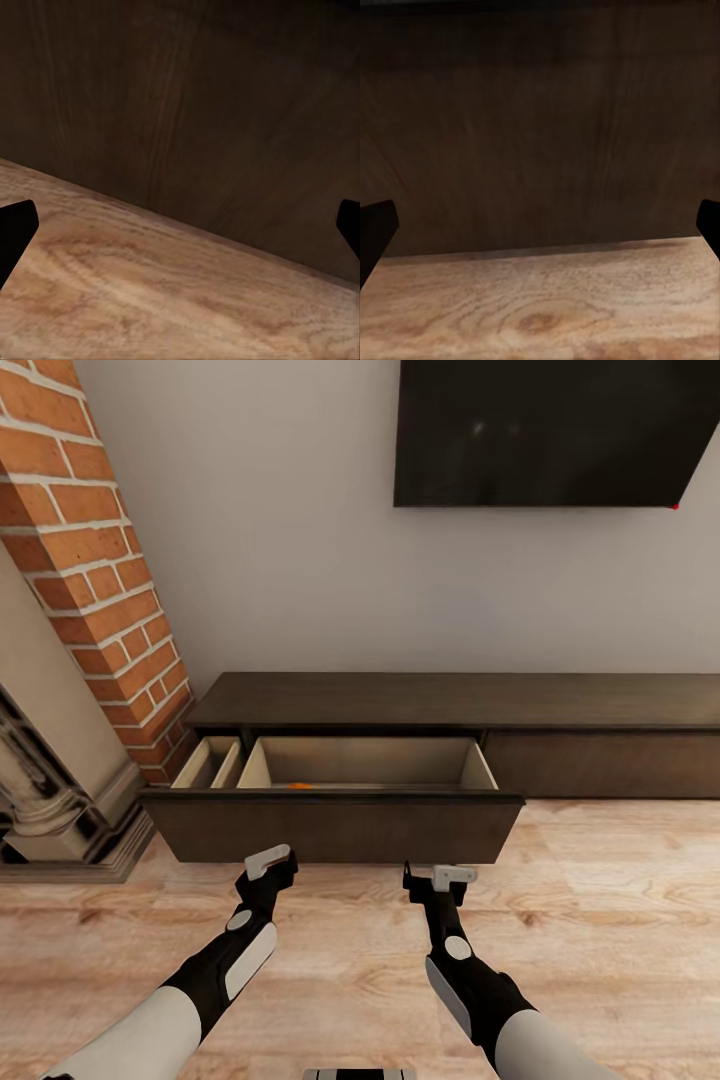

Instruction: Place each of the two pumpkins and all three candles from the living room inside a cabinet in the living room (use any cabinet), then make sure every cabinet is closed, and position the cauldron so it is next to a table in the living room.

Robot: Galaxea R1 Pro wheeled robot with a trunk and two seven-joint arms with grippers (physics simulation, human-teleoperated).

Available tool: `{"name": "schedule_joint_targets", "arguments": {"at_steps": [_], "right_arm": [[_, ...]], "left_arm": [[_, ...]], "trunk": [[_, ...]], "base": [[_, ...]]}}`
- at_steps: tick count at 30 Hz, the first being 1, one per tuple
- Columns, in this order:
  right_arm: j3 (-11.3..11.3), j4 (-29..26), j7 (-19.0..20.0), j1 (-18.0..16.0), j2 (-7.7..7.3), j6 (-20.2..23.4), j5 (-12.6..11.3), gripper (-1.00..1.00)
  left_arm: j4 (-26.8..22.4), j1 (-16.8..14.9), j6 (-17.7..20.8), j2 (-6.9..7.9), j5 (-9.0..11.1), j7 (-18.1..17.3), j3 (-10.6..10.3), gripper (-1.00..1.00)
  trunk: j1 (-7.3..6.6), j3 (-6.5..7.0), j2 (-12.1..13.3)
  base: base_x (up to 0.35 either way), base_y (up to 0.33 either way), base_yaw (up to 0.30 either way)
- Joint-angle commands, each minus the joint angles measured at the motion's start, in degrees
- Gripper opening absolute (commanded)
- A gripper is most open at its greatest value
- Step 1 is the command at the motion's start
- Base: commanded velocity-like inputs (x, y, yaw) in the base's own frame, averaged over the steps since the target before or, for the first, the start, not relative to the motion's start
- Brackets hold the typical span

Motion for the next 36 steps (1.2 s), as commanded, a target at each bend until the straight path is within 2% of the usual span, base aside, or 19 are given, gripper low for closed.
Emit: {"name": "schedule_joint_targets", "arguments": {"at_steps": [1, 12, 22, 29, 36], "right_arm": [[0.5, 0.0, -0.4, -0.1, -0.05, -0.3, -0.6, 1.0], [0.5, -0.3, -0.4, -0.1, -0.04, -0.3, -0.5, 1.0], [0.3, -0.5, -0.4, -0.1, -0.01, -0.4, -0.9, 1.0], [0.2, -0.5, -0.4, 0.0, 0.04, -0.3, -1.0, 1.0], [0.2, -0.5, -0.4, 0.0, 0.05, -0.3, -1.0, 1.0]], "left_arm": [[0.1, -0.1, -0.8, 0.06, 0.6, 0.4, -0.5, 1.0], [0.4, -0.1, -2.1, 0.06, -0.3, 0.4, -0.9, 1.0], [0.5, -0.1, -2.2, 0.06, -0.6, 0.4, -0.9, 1.0], [3.6, -0.1, -2.2, -0.02, -0.7, -0.2, -0.7, 1.0], [4.3, -0.1, -2.5, -0.03, -0.7, -0.3, -0.6, 1.0]], "trunk": [[-0.01, -0.04, 0.0], [-0.01, -0.04, 0.0], [-0.01, -0.04, 0.0], [-0.01, -0.04, 0.0], [-0.01, -0.04, 0.0]], "base": [[0.0, 0.0, 0.0], [0.119, 0.0, 0.0], [0.015, 0.0, 0.0], [0.075, 0.0, 0.0], [0.13, 0.0, 0.0]]}}
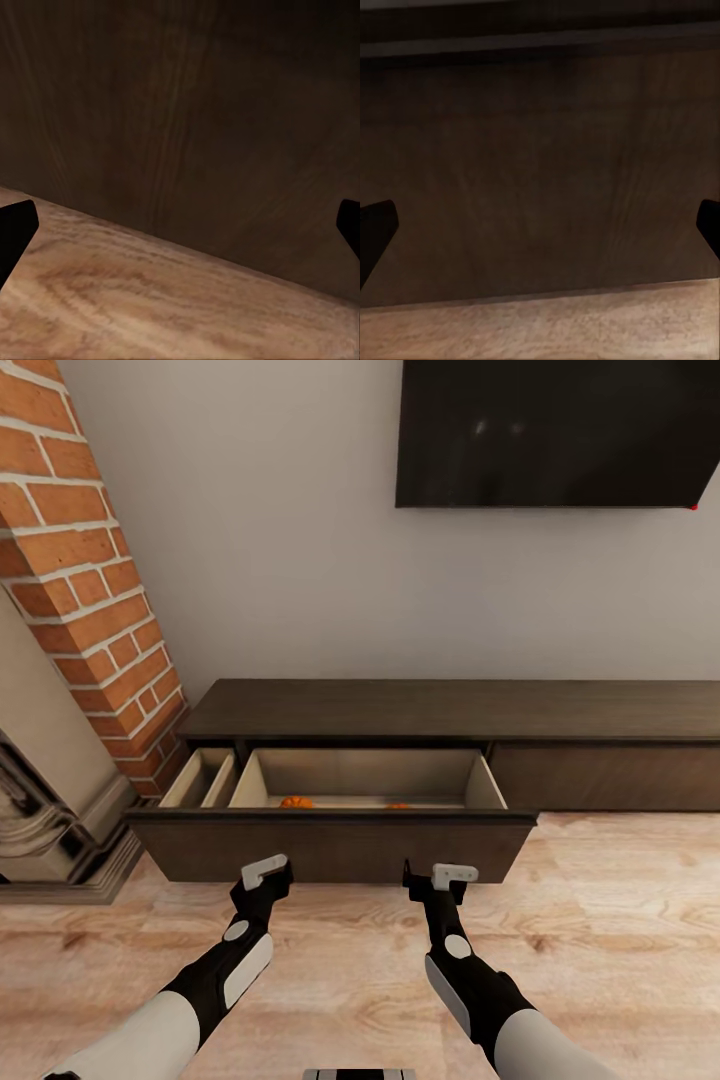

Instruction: Place each of the two pumpkins and all three candles from the living room inside a cabinet in the living room (use any cabinet), then make sure every cabinet is closed, and position the cauldron so it is next to a table in the living room.

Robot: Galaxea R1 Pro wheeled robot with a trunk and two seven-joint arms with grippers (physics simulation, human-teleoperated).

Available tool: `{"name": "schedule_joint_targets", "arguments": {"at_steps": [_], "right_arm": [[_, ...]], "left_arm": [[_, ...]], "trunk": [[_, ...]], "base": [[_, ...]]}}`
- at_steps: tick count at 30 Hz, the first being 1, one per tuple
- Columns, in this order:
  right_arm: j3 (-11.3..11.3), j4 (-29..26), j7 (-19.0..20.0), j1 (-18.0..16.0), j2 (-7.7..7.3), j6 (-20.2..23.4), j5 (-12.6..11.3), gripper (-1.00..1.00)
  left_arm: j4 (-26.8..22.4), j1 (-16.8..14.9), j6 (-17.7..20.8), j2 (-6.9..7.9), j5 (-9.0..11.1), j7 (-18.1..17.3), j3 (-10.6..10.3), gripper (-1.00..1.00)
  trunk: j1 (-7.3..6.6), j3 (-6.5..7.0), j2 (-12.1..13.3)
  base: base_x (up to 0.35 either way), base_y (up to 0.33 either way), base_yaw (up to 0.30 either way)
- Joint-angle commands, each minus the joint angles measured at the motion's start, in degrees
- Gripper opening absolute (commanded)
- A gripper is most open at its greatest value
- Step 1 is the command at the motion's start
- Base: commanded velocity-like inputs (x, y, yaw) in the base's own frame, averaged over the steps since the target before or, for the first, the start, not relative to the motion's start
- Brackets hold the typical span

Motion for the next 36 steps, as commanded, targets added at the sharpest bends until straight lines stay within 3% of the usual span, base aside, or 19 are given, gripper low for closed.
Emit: {"name": "schedule_joint_targets", "arguments": {"at_steps": [1, 8, 36], "right_arm": [[0.5, 0.0, -0.4, -0.1, -0.05, -0.3, -0.6, 1.0], [0.4, 0.0, -0.4, 0.0, -0.07, -0.3, -0.6, 1.0], [0.3, -1.9, -0.5, -0.1, -0.4, -0.2, -0.7, 1.0]], "left_arm": [[0.0, -0.1, -0.6, 0.05, 0.5, 0.4, -0.5, 1.0], [0.1, -0.1, -2.8, 0.06, 0.5, 0.4, -0.7, 1.0], [0.1, -0.1, -3.0, 0.12, 0.5, 0.4, -0.6, 1.0]], "trunk": [[-0.01, -0.04, 0.0], [-0.01, -0.04, 0.0], [-0.01, -0.04, 0.0]], "base": [[0.022, 0.0, 0.0], [0.006, 0.0, 0.0], [0.119, 0.0, 0.0]]}}
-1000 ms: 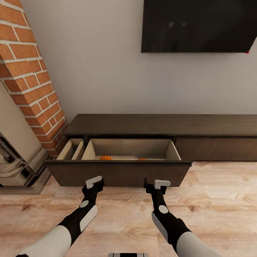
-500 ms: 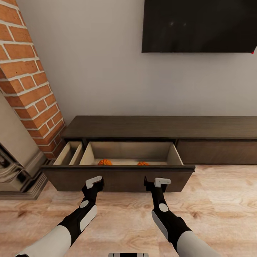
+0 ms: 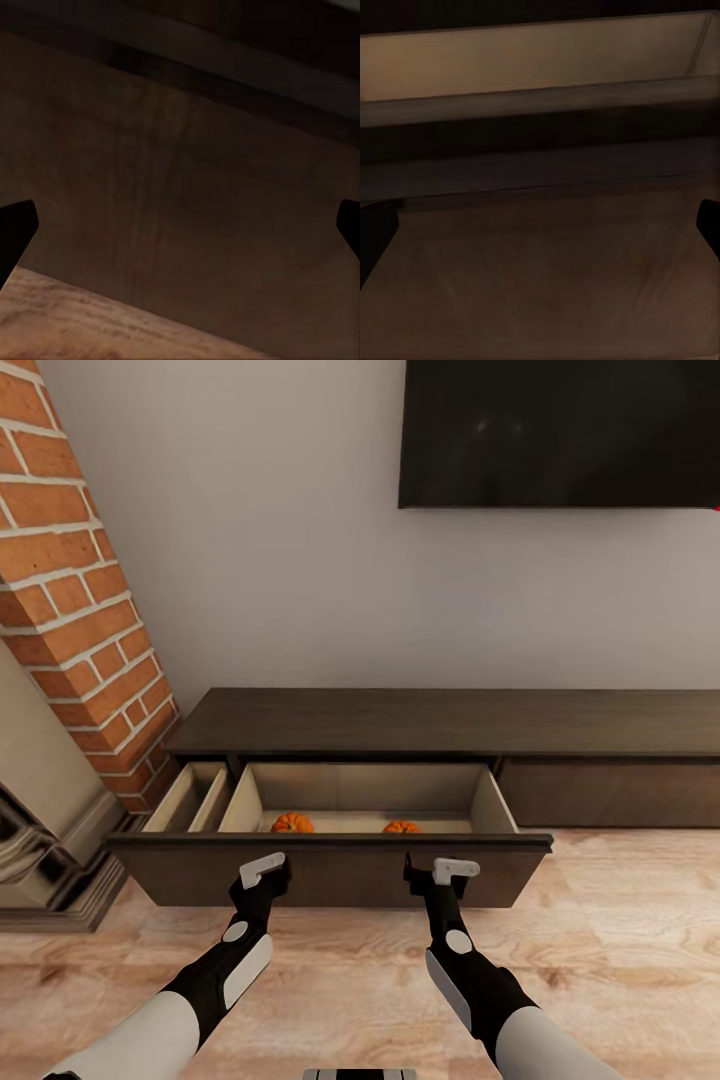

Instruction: Place each of the two pumpkins and all three candles from the living room inside a cabinet in the living room (use any cabinet), then make sure every cabinet is closed, and position the cauldron so it is next to a table in the living room.

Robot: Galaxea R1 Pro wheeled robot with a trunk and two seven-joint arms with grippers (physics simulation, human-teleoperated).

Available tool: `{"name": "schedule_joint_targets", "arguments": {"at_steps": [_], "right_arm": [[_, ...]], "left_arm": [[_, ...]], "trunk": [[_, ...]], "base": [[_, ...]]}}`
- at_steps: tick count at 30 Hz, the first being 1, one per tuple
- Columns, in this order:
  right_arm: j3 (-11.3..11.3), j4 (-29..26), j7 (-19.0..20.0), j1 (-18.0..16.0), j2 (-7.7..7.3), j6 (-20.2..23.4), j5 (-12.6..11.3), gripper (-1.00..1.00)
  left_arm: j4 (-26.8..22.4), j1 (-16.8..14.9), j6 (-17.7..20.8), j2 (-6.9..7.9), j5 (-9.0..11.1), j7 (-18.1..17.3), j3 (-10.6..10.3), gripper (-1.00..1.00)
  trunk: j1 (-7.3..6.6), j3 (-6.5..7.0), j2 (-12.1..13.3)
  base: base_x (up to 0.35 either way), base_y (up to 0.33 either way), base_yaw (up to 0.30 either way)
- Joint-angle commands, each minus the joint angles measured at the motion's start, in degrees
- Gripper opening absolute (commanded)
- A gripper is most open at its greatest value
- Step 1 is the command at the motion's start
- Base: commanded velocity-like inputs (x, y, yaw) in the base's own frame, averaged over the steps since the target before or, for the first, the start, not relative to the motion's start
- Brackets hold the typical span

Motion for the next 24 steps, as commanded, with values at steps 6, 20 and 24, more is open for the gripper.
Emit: {"name": "schedule_joint_targets", "arguments": {"at_steps": [6, 20, 24], "right_arm": [[0.4, 0.0, -0.4, 0.0, -0.06, -0.3, -0.6, 1.0], [0.4, 0.0, -0.4, -0.1, -0.06, -0.3, -0.6, 1.0], [0.4, 0.0, -0.4, 0.0, -0.06, -0.3, -0.6, 1.0]], "left_arm": [[0.0, -0.1, -0.3, 0.06, 0.5, 0.4, -0.5, 1.0], [0.0, -0.1, -0.3, 0.06, 0.5, 0.4, -0.4, 1.0], [0.0, -0.1, -0.3, 0.06, 0.5, 0.4, -0.4, 1.0]], "trunk": [[-0.01, -0.04, 0.0], [-0.01, -0.04, 0.0], [-0.01, -0.04, 0.0]], "base": [[0.002, 0.0, 0.0], [0.146, 0.0, 0.0], [0.272, 0.0, 0.0]]}}
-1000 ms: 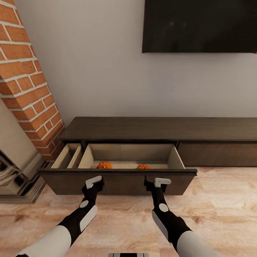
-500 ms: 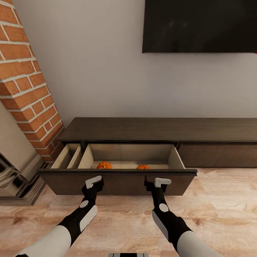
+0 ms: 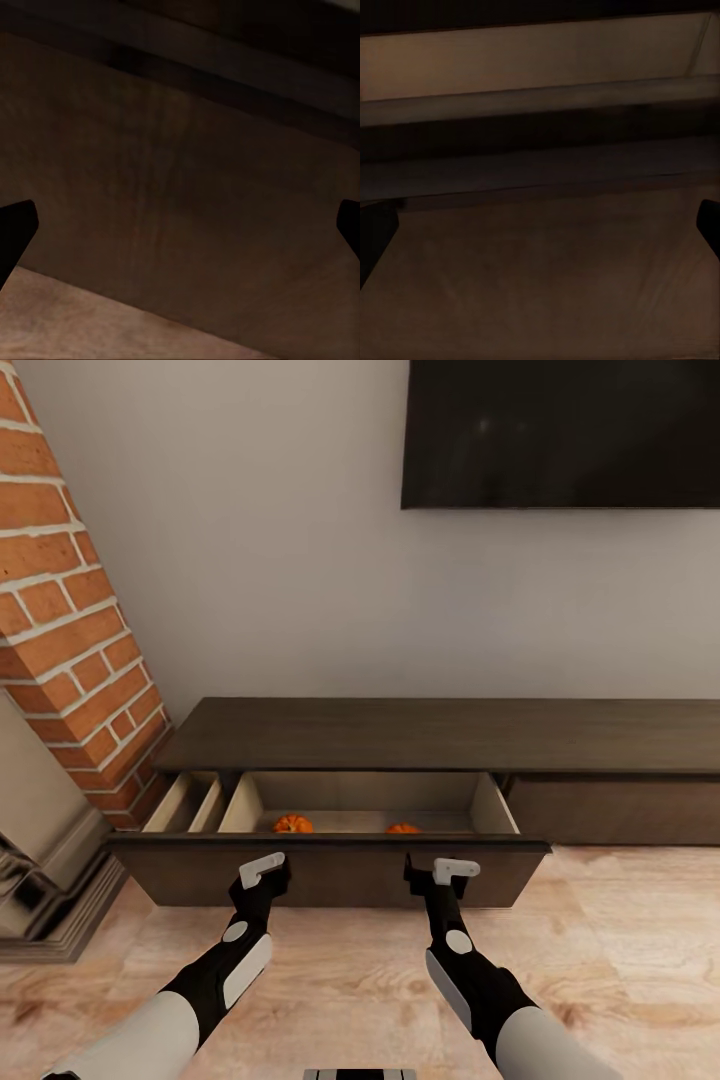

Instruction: Place each of the two pumpkins and all three candles from the living room inside a cabinet in the living room (use any cabinet), then make sure every cabinet is closed, and position the cauldron so it is next to a table in the living room.

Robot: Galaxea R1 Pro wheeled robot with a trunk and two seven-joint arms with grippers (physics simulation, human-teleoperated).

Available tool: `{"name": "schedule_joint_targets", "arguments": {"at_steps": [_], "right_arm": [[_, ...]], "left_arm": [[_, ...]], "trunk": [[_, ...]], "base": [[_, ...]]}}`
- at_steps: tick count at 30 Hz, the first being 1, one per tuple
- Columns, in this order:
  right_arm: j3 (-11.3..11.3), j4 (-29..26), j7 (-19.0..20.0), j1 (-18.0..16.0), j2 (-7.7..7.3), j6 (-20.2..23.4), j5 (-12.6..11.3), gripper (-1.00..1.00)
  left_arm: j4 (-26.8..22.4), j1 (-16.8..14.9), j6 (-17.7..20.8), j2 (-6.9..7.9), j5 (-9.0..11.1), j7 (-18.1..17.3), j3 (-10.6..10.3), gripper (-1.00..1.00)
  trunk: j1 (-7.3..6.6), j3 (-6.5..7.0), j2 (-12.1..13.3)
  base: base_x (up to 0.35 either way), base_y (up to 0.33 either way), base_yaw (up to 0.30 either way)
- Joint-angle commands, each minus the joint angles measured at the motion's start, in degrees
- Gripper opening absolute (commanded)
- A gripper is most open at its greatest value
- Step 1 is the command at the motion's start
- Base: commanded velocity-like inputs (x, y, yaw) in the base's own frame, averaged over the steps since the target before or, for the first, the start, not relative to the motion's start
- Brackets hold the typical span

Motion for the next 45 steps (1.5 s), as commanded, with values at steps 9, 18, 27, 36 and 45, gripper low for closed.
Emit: {"name": "schedule_joint_targets", "arguments": {"at_steps": [9, 18, 27, 36, 45], "right_arm": [[0.5, 0.0, -0.3, -0.1, -0.02, -0.3, -0.6, 1.0], [0.5, 0.0, -0.3, -0.1, -0.05, -0.3, -0.6, 1.0], [0.4, 0.0, -0.3, -0.1, -0.05, -0.3, -0.6, 1.0], [0.4, 0.0, -0.3, -0.1, -0.05, -0.3, -0.6, 1.0], [0.4, 0.0, -0.3, -0.1, -0.05, -0.3, -0.6, 1.0]], "left_arm": [[0.0, -0.1, -0.3, 0.05, 0.5, 0.4, -0.5, 1.0], [0.0, -0.1, -0.3, 0.05, 0.5, 0.4, -0.5, 1.0], [0.0, -0.1, -0.3, 0.05, 0.5, 0.4, -0.5, 1.0], [-0.1, -0.1, -0.5, 0.05, 0.5, 0.4, -0.6, 1.0], [-0.1, -0.1, -0.5, 0.05, 0.5, 0.4, -0.6, 1.0]], "trunk": [[0.02, -0.04, 0.0], [0.02, -0.04, 0.0], [0.02, -0.04, 0.0], [0.02, -0.04, 0.0], [0.02, -0.04, 0.0]], "base": [[0.291, 0.0, 0.0], [0.267, 0.0, 0.0], [0.234, 0.0, 0.0], [0.046, 0.0, 0.0], [0.148, 0.0, 0.0]]}}
